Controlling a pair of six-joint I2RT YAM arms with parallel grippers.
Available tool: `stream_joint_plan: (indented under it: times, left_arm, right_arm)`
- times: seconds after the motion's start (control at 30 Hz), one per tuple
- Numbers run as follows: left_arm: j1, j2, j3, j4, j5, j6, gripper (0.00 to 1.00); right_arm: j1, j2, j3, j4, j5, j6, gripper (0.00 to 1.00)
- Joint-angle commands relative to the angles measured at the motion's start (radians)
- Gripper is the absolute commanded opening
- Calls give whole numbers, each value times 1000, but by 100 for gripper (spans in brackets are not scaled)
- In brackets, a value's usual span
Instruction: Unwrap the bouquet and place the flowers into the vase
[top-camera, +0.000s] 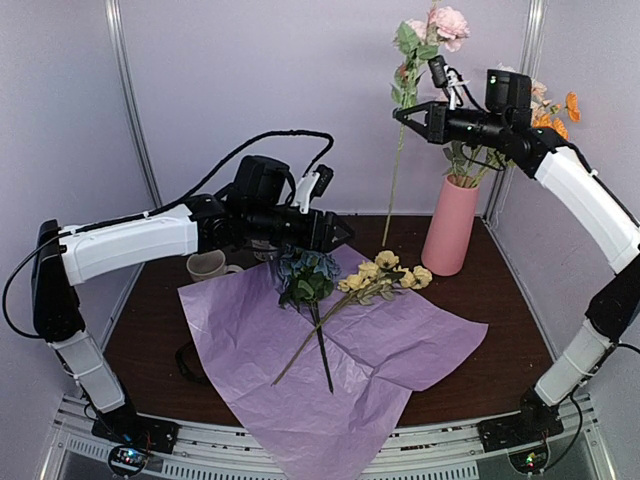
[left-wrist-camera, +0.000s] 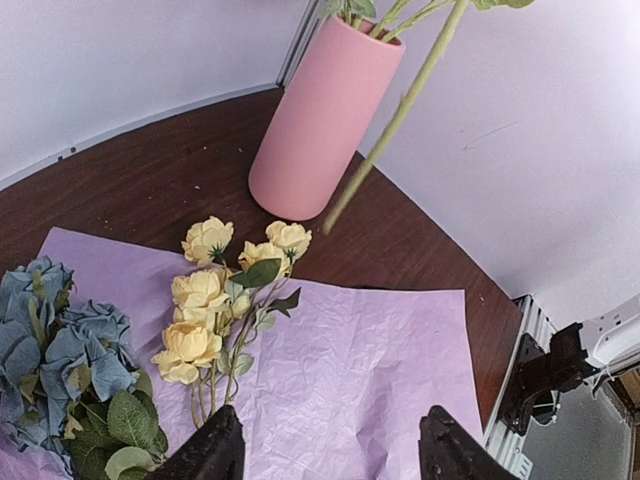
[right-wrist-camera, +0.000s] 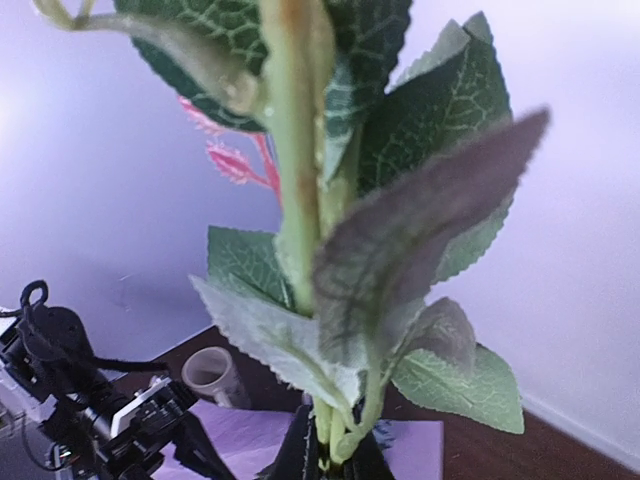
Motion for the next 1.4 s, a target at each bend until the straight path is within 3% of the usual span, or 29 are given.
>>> stream_joint_plan:
  times: [0.0,0.37,0.6,1.07,1.2,1.27,1.3,1.37]
  left_arm:
    - [1,7,-28,13,6,22,61]
    - [1,19,-29,7,19,23,60]
    - [1,26,-27,8,36,19,60]
    - [-1,28,-32,10,44,5,59]
    - [-2,28,-39,7,27,1,59]
    - [-2,29,-40,3,22,-3,59]
    - [-2,31,-41,3,24,-2,59]
    - [-2,31,-43,3,26,-4,59]
  right_arm:
    - [-76,-50,86,26,134,-112,0]
    - [-288,-45,175,58,211,-120,0]
    - [-355,-52,80,108,227,-114,0]
    - [-369,-12,-202,228,246,-90,0]
    - [-369,16,-259,228,239,-72,4]
    - [-370,25,-286,221,242,-65,10]
    - [-370,28,-295,206,244,-65,19]
    - [-370,27,-301,165,236,-72,45]
